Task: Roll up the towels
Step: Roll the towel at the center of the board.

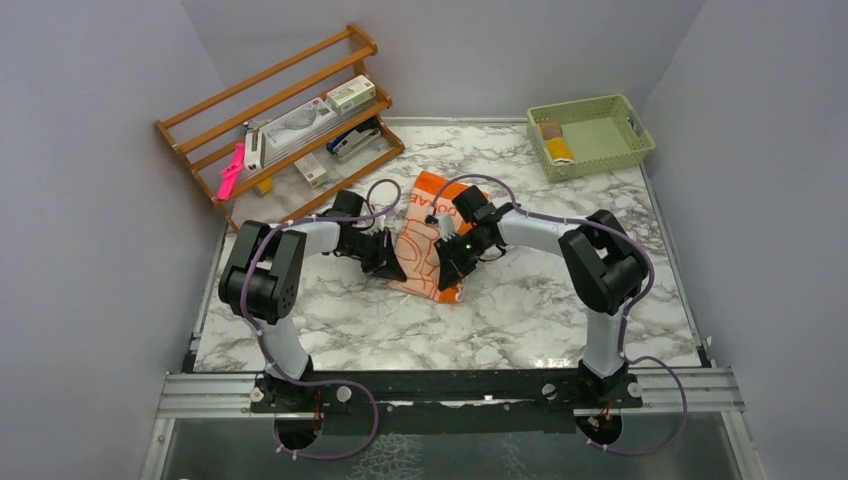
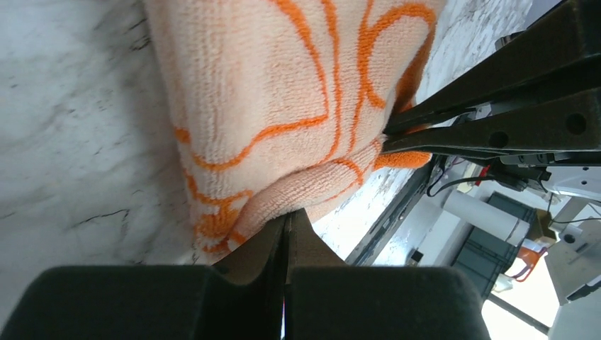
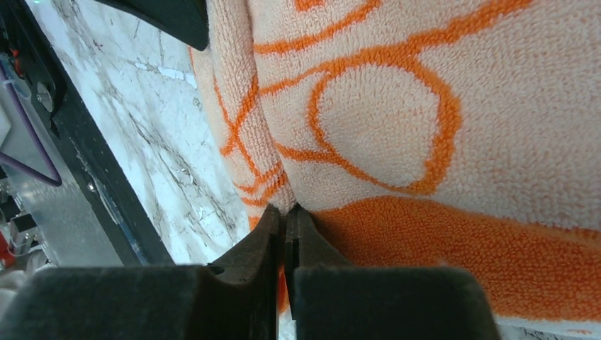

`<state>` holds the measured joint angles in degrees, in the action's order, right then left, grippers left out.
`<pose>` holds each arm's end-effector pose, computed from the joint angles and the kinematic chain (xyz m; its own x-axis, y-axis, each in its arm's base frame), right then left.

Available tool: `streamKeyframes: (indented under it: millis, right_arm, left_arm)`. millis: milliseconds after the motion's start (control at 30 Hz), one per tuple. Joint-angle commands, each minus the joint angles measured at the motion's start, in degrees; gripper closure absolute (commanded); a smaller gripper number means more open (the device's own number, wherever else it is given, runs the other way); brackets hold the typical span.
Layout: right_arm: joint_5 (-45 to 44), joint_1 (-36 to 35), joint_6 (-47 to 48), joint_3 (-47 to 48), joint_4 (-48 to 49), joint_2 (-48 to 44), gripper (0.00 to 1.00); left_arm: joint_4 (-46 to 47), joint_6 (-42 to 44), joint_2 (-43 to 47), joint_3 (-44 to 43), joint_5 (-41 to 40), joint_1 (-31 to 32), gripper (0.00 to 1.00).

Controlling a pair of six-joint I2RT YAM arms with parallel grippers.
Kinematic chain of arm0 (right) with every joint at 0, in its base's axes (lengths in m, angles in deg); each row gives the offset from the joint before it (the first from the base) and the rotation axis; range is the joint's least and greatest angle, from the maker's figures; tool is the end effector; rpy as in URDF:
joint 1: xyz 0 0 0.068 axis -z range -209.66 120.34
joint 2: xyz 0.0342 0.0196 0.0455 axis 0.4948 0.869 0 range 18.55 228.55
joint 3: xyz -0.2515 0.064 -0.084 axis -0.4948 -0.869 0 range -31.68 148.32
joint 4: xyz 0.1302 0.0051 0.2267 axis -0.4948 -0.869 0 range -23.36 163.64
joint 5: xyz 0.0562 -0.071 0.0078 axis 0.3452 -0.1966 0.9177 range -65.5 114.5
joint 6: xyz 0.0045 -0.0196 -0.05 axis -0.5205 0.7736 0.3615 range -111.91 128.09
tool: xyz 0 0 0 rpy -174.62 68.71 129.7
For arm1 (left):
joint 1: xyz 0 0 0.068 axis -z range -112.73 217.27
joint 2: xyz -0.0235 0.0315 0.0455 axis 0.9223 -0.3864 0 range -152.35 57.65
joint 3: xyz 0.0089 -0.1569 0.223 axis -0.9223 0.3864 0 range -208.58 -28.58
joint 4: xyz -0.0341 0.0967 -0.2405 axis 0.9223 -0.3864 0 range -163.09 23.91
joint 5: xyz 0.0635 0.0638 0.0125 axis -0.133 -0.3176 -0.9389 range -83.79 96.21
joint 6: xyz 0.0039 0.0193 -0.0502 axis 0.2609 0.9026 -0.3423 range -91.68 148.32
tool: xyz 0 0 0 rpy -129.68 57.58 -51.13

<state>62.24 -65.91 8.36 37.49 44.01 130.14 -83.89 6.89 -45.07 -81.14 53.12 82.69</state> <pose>0.2854 0.2364 0.1408 -0.7642 -0.5650 -0.3110 -0.6235 0.5235 0.5807 0.2996 -0.1097 0.1302 -0.9947 0.0155 -0.1020 0.0886 0.6352 -0.7673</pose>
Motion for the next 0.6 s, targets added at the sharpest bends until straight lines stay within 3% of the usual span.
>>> streamKeyframes:
  millis: [0,67,133,233,433,567]
  right_arm:
    - [-4.4,-0.1,2.2,-1.6,-1.3,-0.5,0.99]
    - [-5.1,-0.4,3.8,-1.8,-0.2,-3.0,0.97]
    - [-7.5,-1.6,5.4,-2.2,2.1,-7.2,0.80]
    - [-12.5,-5.0,7.9,-2.7,5.1,-13.4,0.67]
    - [-24.6,-17.3,14.4,-7.9,15.1,-21.0,0.65]
    - [-29.5,-22.9,16.4,-9.3,19.1,-19.2,0.66]
  left_arm:
    - [-2.2,3.7,-1.8,1.2,-3.8,-3.3,1.00]
    - [-2.2,3.9,-1.9,1.3,-3.6,-3.5,1.00]
    - [-2.2,3.8,-2.5,1.2,-2.9,-3.5,1.00]
    - [-2.2,3.9,-3.6,1.1,-2.1,-3.5,1.00]
    - [-2.2,3.9,-4.6,1.0,-1.7,-3.3,1.00]
    - [-2.3,3.8,-5.2,0.9,-1.5,-3.3,1.00]
